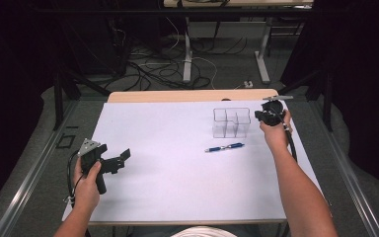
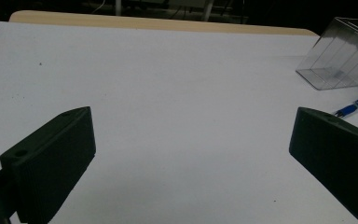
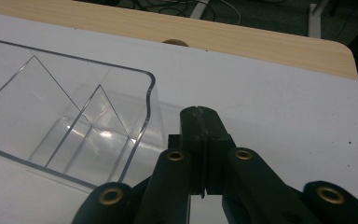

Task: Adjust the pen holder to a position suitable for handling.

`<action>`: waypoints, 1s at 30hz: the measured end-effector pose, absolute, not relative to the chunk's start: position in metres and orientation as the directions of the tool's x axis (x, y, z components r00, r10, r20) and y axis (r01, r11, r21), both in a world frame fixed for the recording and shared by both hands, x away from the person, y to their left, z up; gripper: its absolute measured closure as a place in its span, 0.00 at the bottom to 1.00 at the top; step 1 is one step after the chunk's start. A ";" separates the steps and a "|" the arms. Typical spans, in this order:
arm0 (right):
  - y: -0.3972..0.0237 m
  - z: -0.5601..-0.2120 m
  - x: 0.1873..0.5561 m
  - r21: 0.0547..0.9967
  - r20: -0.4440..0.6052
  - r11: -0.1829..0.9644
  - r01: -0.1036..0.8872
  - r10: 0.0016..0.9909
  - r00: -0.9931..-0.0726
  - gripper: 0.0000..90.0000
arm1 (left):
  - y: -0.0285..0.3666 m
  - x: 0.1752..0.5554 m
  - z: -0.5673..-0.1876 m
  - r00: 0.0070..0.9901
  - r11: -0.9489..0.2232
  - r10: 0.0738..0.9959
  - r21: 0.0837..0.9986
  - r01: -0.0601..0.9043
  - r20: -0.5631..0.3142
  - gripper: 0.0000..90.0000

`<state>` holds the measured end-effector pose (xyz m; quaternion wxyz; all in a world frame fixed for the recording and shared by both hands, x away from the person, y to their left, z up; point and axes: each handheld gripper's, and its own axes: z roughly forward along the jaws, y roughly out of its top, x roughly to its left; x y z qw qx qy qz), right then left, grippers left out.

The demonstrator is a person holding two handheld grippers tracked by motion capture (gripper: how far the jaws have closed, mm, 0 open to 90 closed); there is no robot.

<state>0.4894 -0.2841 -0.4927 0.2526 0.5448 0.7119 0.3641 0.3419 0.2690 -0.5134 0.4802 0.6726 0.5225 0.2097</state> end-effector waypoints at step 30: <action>-0.273 -0.506 0.496 0.783 0.051 0.161 0.600 0.946 -0.320 1.00 | 0.270 0.341 -0.514 0.362 0.012 0.905 0.865 0.502 -0.222 0.00</action>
